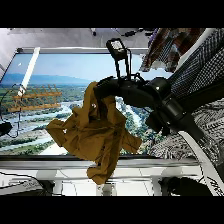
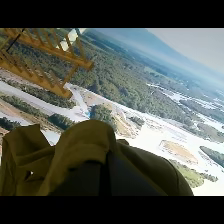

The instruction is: Fold the clothes and pants, and hang the long-sleeved shirts on hangers.

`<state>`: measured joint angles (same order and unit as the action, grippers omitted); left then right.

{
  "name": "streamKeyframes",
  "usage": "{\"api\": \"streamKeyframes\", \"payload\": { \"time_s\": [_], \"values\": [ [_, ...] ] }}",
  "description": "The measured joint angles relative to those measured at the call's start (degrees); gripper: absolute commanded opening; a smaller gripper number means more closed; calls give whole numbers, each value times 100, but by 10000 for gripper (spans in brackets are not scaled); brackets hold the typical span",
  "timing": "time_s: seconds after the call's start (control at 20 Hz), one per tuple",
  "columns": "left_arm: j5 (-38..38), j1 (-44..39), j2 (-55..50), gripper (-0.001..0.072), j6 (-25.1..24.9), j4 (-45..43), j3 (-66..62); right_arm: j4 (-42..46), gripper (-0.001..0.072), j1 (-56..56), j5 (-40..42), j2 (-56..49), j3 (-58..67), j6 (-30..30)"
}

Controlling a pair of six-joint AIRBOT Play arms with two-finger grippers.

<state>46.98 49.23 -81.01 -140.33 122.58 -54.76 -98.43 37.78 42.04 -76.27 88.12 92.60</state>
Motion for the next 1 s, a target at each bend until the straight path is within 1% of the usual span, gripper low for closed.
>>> {"api": "streamKeyframes", "payload": {
  "time_s": [0.25, 0.4, 0.5, 0.7, 0.85, 1.0],
  "values": [
    [131, -46, 1307, 33, 61, 15, -2, 28, 33, 0, 0, -131, -11, -2],
    [610, -238, 2260, 33, 61, 367, -2, 229, 34, -33, 2, -214, -11, -35],
    [1021, -636, 2791, 33, -7, 636, -4, 350, 33, -160, -4, -240, -11, -149],
    [1963, -1738, 3790, 32, -31, 675, -2, 511, 33, -686, -94, -269, -11, -511],
    [2656, -2396, 4540, 32, 249, 682, -2, 527, 33, -1086, -138, -273, -11, -691],
    [3453, -2822, 5093, 32, 734, 684, -4, 531, 34, -1320, -195, -278, -11, -758]
  ]
}}
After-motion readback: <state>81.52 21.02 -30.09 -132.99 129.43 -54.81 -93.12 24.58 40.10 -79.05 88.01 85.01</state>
